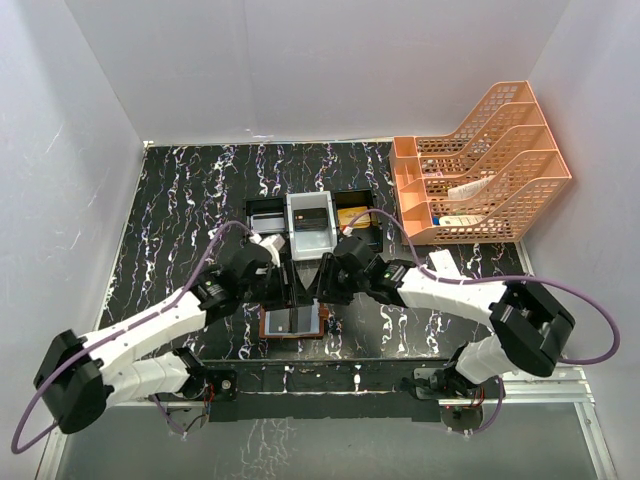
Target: Take the credit cards out of the card holder
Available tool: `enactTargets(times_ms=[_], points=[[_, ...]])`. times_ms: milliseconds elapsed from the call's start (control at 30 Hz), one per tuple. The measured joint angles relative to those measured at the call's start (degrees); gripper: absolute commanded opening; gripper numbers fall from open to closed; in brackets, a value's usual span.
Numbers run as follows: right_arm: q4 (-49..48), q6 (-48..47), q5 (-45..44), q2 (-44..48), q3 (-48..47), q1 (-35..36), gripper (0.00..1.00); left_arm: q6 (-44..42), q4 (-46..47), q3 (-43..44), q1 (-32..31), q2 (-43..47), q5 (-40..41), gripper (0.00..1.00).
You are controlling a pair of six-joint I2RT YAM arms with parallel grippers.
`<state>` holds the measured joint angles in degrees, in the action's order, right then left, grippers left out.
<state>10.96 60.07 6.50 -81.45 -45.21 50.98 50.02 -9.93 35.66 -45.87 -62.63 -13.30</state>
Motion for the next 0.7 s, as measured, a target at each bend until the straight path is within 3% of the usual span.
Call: enactTargets(times_ms=[133,333,533,700], points=[[-4.5,0.5,3.8,-2.1,0.0,0.0,0.33,-0.9,-5.9,1.4,0.3,4.6,6.7,0.53],[-8.7,1.2,8.9,-11.1,-1.2,0.7,0.31,-2.4,-11.9,1.6,4.5,3.0,10.4,0.51],[-6.4,1.3,7.5,-13.0,-1.1,1.0,0.3,-5.0,-11.1,1.7,10.7,0.9,5.6,0.51],[-5.7,1.3,7.3,-13.1,-0.8,0.6,0.29,-6.4,-7.2,1.7,11.2,-4.2,-0.7,0.51]])
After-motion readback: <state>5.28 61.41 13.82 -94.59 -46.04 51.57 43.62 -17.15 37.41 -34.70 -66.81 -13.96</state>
